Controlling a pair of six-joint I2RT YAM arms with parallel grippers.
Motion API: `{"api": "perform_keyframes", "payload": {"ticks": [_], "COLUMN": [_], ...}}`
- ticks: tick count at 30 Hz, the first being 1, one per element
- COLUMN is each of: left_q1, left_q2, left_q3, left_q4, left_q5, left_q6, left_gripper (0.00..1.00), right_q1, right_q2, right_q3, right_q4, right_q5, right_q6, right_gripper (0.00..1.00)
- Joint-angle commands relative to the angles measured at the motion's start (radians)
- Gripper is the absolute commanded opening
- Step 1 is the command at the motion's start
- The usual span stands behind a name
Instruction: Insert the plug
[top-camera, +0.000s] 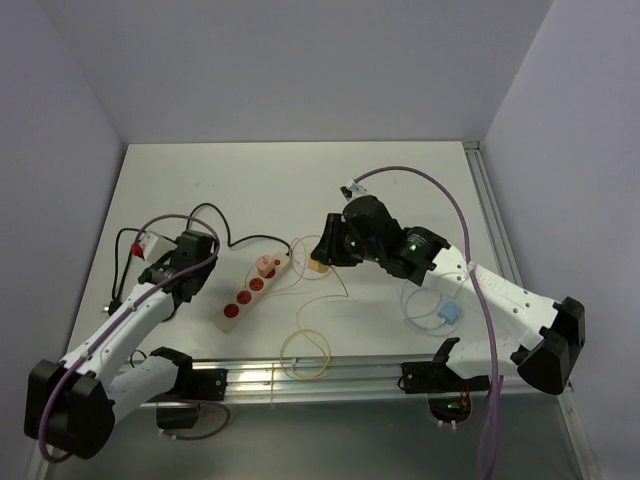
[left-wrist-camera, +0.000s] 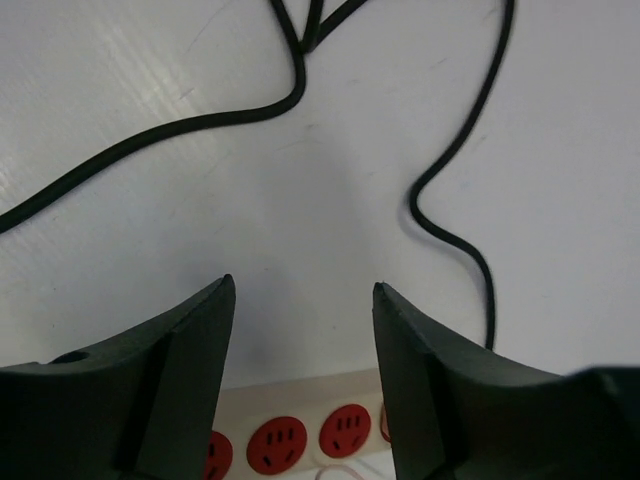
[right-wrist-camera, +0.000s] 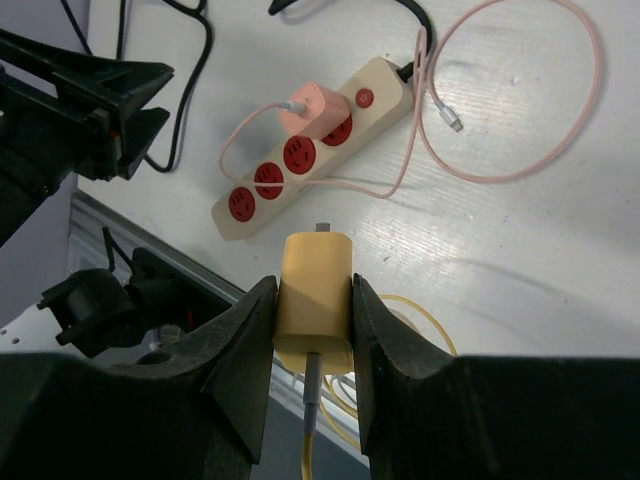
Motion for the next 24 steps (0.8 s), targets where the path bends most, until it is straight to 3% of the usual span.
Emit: {"api": "perform_keyframes", "payload": {"ticks": [1,5,10,20,24], "left_q1": [0.056,0.062,0.062,0.047,-0.049], "left_q2": [0.060,0.103,0.114,-0.067,-0.075], "left_q3": [-0.048,-0.080,-0.146,-0.295,-0.321], "left_q4": [0.136,0.185,0.220,0.137,0.168], "left_q5": [0.137,0.171,0.286,0.366,0.415], "left_q6": [0.061,0.038,0.007,-0.073,-0.105], "left_gripper": [0.60,0.51,0.25,0.03,0.00], "right_q1": [-0.014,-0.018,-0.022,-0.022,-0.018], "right_q2": [0.012,0.015,0.056,0.142,0.178], "right_q3": [0.043,0.063,0.112,0.224,0.250], "right_q4": [-0.012,-0.026,-0.044,-0.078,-0.089], "right_q5": [-0.001,-0.026,-0.050,-0.122,-0.150], "right_q6": [-0.002,-0.017,-0.025,-0.034,-0.040], "right_gripper": [0.00,0.00,0.00,0.00,0.00]}}
